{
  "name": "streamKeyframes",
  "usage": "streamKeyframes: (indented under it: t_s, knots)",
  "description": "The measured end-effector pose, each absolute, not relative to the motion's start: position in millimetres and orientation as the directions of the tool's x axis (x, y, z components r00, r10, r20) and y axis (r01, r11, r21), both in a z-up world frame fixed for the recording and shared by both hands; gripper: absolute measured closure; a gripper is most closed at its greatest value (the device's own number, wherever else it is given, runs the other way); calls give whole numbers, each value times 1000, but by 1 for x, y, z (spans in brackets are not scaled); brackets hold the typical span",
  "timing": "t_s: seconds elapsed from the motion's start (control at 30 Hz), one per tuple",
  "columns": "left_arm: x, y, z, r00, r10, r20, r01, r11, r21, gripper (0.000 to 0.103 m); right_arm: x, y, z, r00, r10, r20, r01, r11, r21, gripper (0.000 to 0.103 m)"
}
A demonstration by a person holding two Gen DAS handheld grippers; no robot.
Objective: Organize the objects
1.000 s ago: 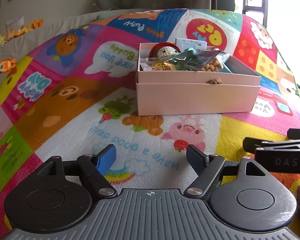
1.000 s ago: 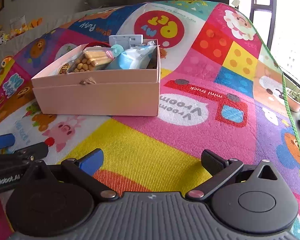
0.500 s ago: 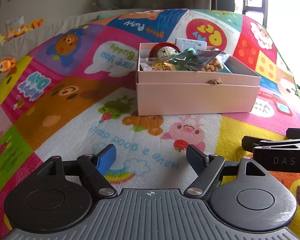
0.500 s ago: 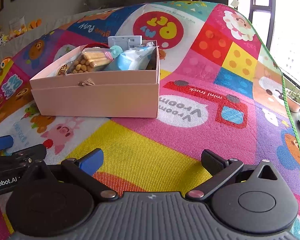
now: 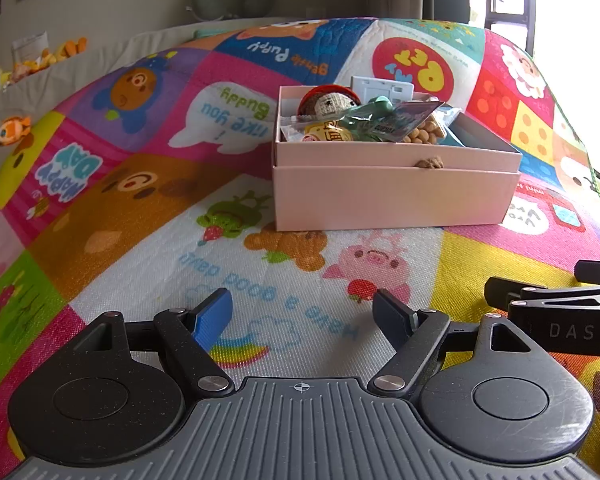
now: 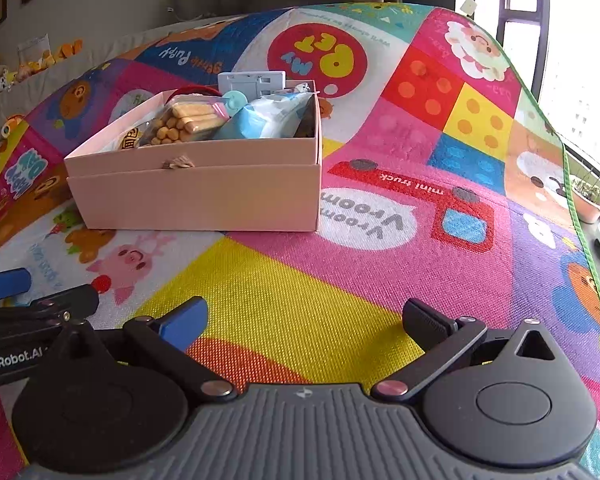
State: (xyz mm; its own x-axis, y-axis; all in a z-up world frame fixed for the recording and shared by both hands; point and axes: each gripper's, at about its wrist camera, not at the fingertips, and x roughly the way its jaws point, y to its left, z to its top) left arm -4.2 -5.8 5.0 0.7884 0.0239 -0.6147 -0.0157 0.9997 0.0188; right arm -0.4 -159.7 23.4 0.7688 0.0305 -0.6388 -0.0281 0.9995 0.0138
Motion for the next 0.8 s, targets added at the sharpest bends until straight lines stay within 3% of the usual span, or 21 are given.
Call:
streamKeyframes:
  t_s: [0.8]
  knots:
    - [-5, -6, 5, 789, 23, -614, -16, 1000, 17, 20, -1, -160, 24, 769, 35, -638, -32, 999, 16, 0]
